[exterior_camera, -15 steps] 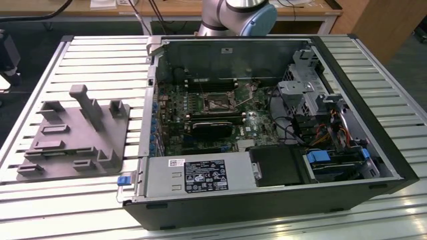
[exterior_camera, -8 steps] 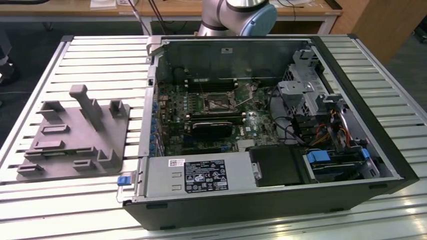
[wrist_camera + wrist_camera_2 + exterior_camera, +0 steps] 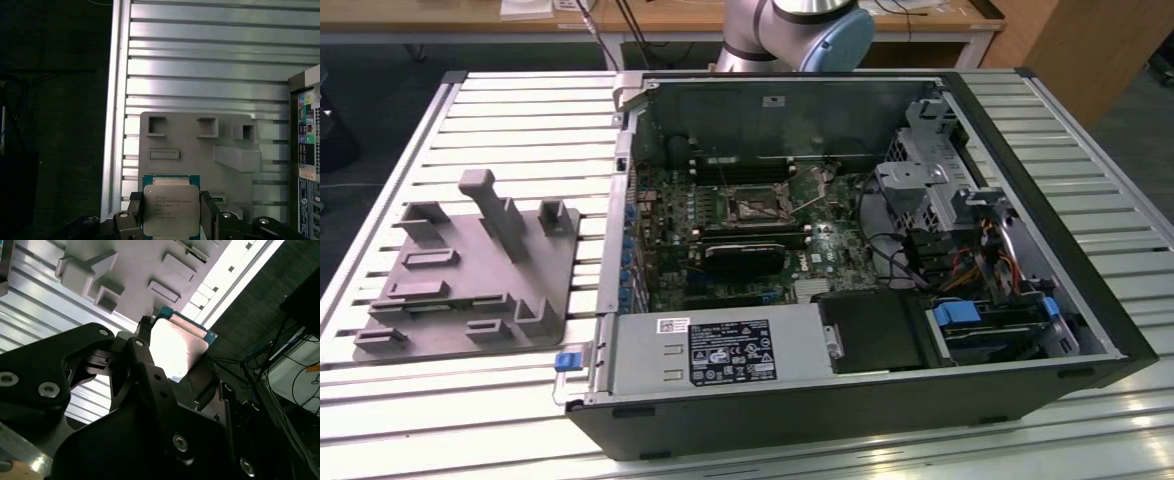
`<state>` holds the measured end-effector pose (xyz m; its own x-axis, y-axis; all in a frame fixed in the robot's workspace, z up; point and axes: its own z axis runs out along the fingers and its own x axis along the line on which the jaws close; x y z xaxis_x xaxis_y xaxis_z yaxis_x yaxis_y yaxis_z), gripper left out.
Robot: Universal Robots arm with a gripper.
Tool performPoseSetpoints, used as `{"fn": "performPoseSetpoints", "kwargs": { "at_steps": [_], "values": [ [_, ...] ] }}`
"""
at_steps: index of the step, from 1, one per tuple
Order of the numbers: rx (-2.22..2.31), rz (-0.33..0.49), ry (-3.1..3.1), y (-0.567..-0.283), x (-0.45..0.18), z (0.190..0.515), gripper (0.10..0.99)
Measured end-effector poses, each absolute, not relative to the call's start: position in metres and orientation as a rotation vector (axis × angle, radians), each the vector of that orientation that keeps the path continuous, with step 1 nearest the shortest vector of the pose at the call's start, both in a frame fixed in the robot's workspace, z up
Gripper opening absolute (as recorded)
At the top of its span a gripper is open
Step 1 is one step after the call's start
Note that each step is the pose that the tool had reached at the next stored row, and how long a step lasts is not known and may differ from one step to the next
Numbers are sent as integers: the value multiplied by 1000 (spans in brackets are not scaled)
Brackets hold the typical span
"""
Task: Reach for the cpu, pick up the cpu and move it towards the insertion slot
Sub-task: 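Pick up the cpu and move it towards the insertion slot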
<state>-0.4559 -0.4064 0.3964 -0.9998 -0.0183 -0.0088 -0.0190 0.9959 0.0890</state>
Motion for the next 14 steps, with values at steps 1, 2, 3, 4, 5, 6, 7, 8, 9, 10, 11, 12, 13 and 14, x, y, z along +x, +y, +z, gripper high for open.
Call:
{"fn": "performPoseSetpoints", "kwargs": {
  "at_steps": [1,2,3,4,5,6,7,8,9,10,11,12,13,14],
  "values": [
    [-29,140,3130,-406,-456,396,541],
    [-29,140,3130,-406,-456,397,541],
    [-29,140,3130,-406,-456,397,541],
    [-29,139,3131,-406,-456,397,541],
    [-29,139,3131,-406,-455,397,541],
    [-29,139,3131,-406,-454,397,541],
    [-29,139,3131,-406,-453,397,541],
    [-29,139,3131,-406,-451,397,541],
    [-29,140,3132,-406,-450,397,541],
    [-29,140,3132,-406,-448,397,541],
    [-29,140,3132,-406,-446,397,541],
    [-29,140,3133,-406,-444,397,541],
    [-29,140,3133,-406,-442,397,541],
    [-29,140,3134,-406,-440,397,541]
  ]
}}
